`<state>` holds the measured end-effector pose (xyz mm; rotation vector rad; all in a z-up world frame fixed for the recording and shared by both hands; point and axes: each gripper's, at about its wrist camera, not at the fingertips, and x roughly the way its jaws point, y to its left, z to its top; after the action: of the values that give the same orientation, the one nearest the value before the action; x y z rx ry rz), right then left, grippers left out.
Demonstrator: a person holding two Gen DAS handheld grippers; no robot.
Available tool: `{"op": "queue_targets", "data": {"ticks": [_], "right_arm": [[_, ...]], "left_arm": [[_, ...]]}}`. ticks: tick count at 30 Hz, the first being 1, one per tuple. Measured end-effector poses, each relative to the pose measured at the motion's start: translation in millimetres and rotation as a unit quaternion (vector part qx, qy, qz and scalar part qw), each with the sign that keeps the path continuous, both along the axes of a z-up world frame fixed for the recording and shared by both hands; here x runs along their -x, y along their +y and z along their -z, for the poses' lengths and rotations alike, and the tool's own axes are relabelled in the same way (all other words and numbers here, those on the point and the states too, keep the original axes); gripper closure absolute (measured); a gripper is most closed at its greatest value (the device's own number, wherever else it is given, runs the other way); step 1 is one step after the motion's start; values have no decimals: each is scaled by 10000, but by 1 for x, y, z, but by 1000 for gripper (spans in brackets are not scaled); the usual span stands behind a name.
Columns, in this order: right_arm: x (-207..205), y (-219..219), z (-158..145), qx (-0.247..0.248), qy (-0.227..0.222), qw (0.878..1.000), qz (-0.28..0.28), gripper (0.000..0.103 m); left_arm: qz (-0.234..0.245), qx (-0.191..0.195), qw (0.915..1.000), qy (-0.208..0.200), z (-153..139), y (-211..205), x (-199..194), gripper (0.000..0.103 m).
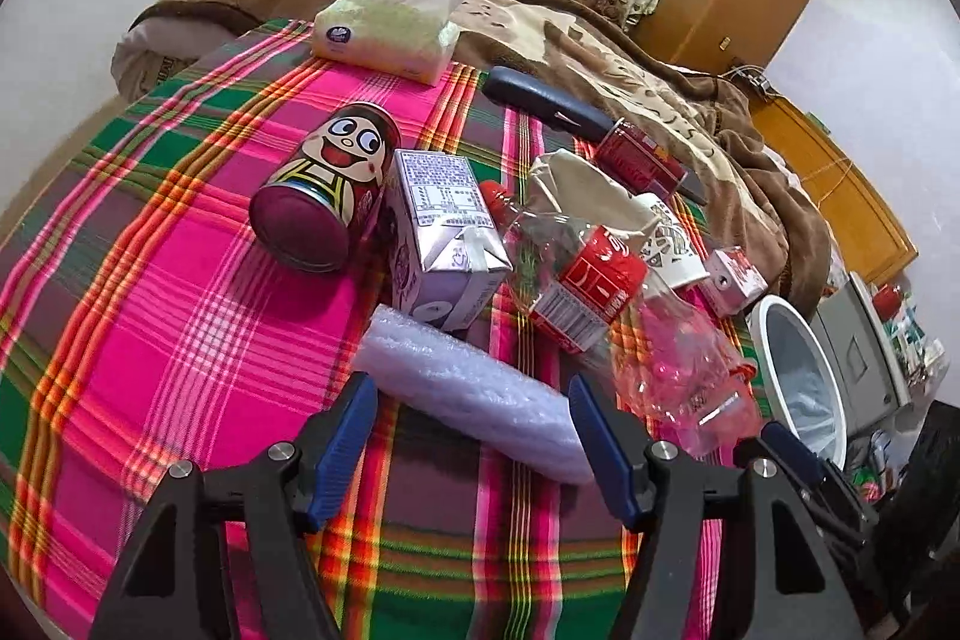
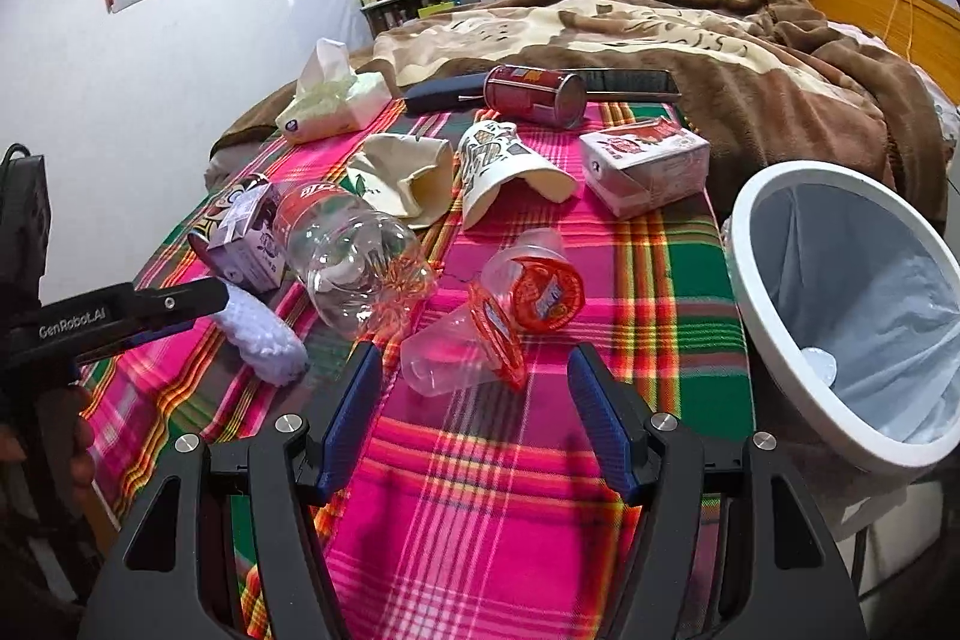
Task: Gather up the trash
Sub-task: 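Move both open tools back over the trash on the cloth, then grasp the second white foam nets with the left tool while the right tool grasps the clear red-labelled plastic cup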
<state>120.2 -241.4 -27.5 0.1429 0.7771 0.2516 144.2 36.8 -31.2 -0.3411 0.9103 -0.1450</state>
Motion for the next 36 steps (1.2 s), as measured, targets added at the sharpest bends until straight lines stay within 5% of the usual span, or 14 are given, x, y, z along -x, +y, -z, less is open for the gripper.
{"op": "queue_targets", "data": {"ticks": [10, 17, 21, 29, 33, 36], "right_arm": [[-11, 12, 7, 153, 246, 9993, -226, 37], [-11, 16, 7, 233, 274, 9990, -274, 38], [-11, 16, 6, 269, 244, 9990, -257, 56], [-7, 17, 2, 172, 131, 9994, -288, 57], [-3, 18, 2, 121, 137, 9993, -314, 57], [-2, 16, 2, 87, 142, 9994, -306, 57]], "left_arm": [[-46, 39, 9994, 332, 18, -9, -22, 36], [179, -338, 9988, 311, 19, -18, -18, 36], [373, -576, 9971, 335, 18, -21, -15, 36], [669, -1129, 9905, 407, 8, -11, -2, 36], [466, -662, 9954, 504, 12, 2, -3, 36], [258, -723, 9957, 520, 16, 1, -9, 36]]}}
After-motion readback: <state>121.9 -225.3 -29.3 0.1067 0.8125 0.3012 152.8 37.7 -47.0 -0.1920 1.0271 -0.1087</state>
